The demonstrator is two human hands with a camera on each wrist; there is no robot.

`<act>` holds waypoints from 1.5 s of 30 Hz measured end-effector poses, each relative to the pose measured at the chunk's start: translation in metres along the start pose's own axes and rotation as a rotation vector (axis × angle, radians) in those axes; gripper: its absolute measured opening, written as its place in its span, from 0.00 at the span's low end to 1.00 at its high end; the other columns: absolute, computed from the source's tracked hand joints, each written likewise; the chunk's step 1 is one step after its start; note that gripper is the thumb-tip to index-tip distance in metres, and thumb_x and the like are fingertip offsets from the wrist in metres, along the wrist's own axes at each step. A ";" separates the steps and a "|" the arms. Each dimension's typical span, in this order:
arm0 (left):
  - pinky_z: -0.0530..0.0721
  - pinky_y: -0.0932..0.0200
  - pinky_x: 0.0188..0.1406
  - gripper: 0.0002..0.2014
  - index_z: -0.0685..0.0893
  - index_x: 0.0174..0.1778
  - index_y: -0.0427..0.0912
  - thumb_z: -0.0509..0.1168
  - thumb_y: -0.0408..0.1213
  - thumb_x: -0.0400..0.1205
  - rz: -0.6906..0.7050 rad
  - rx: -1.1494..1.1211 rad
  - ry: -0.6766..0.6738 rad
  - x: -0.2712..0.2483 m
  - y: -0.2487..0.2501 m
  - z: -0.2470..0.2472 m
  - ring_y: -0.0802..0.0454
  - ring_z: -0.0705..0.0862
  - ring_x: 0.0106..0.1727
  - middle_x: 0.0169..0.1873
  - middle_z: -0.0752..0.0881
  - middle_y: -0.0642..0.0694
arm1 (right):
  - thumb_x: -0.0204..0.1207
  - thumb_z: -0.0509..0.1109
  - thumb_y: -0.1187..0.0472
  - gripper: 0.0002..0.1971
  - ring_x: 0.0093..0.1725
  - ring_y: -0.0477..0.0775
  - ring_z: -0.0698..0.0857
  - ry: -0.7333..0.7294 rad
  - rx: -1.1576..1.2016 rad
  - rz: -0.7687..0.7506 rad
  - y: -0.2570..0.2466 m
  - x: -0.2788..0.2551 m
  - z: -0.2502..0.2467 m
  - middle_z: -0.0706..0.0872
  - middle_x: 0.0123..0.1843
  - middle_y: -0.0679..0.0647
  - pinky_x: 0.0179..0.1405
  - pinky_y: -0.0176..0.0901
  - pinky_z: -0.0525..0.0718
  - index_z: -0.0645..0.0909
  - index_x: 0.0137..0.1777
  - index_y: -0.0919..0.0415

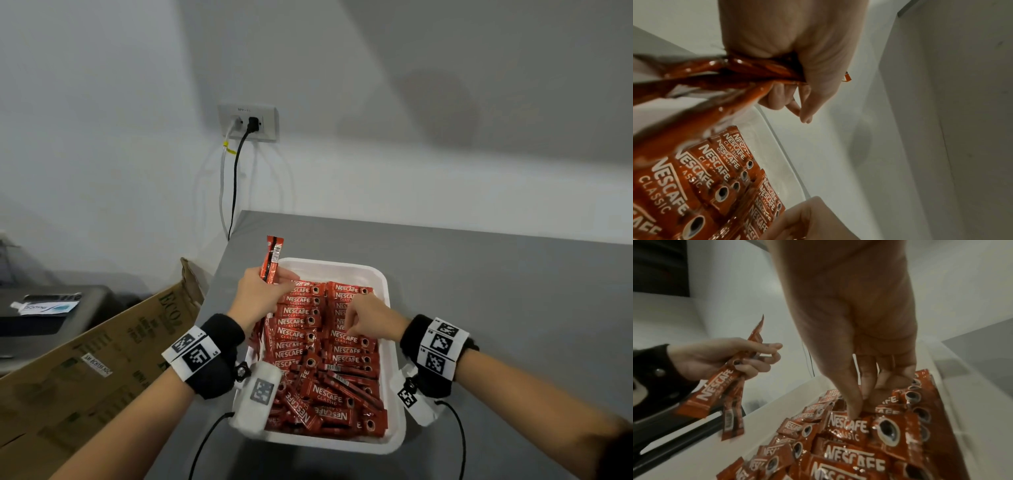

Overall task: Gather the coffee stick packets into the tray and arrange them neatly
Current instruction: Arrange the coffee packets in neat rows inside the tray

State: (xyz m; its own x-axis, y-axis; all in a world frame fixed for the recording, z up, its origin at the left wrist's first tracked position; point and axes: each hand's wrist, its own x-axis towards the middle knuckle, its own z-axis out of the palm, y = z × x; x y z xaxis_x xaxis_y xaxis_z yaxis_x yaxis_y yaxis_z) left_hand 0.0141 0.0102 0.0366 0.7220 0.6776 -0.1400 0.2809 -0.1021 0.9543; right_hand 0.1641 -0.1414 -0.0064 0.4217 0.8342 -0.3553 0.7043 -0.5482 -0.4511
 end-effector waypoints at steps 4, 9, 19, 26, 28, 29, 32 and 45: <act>0.75 0.75 0.20 0.03 0.87 0.42 0.40 0.69 0.29 0.77 -0.003 -0.058 0.011 -0.002 0.002 -0.003 0.71 0.80 0.22 0.36 0.85 0.50 | 0.74 0.74 0.68 0.04 0.42 0.46 0.86 -0.003 -0.044 0.010 0.001 0.004 0.003 0.90 0.49 0.59 0.49 0.33 0.83 0.87 0.45 0.69; 0.78 0.73 0.28 0.05 0.86 0.39 0.43 0.69 0.29 0.77 0.001 -0.090 0.029 -0.003 0.004 -0.004 0.65 0.80 0.24 0.35 0.84 0.52 | 0.73 0.74 0.69 0.04 0.47 0.50 0.88 -0.004 -0.115 0.016 0.000 0.003 0.004 0.90 0.48 0.58 0.48 0.34 0.84 0.87 0.46 0.70; 0.77 0.71 0.25 0.04 0.86 0.41 0.42 0.68 0.29 0.78 -0.004 -0.082 0.037 -0.005 0.008 -0.005 0.61 0.77 0.28 0.38 0.85 0.51 | 0.77 0.72 0.57 0.09 0.52 0.52 0.85 0.092 -0.204 -0.186 -0.055 0.023 0.026 0.87 0.52 0.53 0.57 0.48 0.84 0.85 0.53 0.60; 0.74 0.70 0.24 0.04 0.87 0.42 0.43 0.69 0.30 0.78 -0.011 -0.089 0.038 -0.006 0.004 -0.008 0.61 0.77 0.28 0.42 0.86 0.49 | 0.78 0.69 0.61 0.09 0.52 0.57 0.86 0.033 -0.348 -0.203 -0.063 0.035 0.036 0.86 0.55 0.55 0.56 0.53 0.85 0.82 0.56 0.60; 0.74 0.68 0.23 0.04 0.87 0.40 0.44 0.69 0.30 0.77 -0.018 -0.096 0.026 -0.005 0.004 -0.007 0.62 0.78 0.24 0.43 0.86 0.45 | 0.78 0.68 0.63 0.07 0.53 0.57 0.86 0.031 -0.353 -0.225 -0.064 0.035 0.035 0.86 0.56 0.55 0.56 0.53 0.84 0.82 0.55 0.59; 0.74 0.68 0.21 0.04 0.87 0.40 0.44 0.69 0.30 0.77 -0.020 -0.098 0.020 -0.005 0.004 -0.006 0.63 0.77 0.22 0.42 0.86 0.43 | 0.78 0.68 0.64 0.07 0.52 0.56 0.86 0.041 -0.341 -0.235 -0.065 0.034 0.034 0.86 0.56 0.54 0.56 0.53 0.84 0.83 0.54 0.58; 0.73 0.69 0.19 0.04 0.87 0.40 0.43 0.69 0.30 0.77 -0.019 -0.102 0.018 -0.005 0.004 -0.007 0.64 0.76 0.19 0.41 0.86 0.42 | 0.77 0.70 0.63 0.05 0.51 0.54 0.86 0.086 -0.253 -0.240 -0.068 0.025 0.023 0.87 0.52 0.53 0.55 0.51 0.85 0.84 0.51 0.58; 0.73 0.75 0.17 0.03 0.85 0.44 0.38 0.67 0.28 0.79 -0.021 -0.141 -0.001 -0.009 0.008 -0.006 0.68 0.79 0.20 0.40 0.85 0.46 | 0.71 0.76 0.50 0.18 0.50 0.57 0.85 -0.285 -0.310 -0.241 -0.058 -0.028 0.039 0.86 0.53 0.56 0.51 0.52 0.86 0.83 0.52 0.62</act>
State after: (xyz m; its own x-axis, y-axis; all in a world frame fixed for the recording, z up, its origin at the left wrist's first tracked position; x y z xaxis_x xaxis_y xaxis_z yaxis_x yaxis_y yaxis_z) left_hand 0.0060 0.0078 0.0471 0.7174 0.6779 -0.1605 0.2043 0.0156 0.9788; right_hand 0.0892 -0.1356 -0.0021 0.0828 0.8620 -0.5001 0.9179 -0.2614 -0.2986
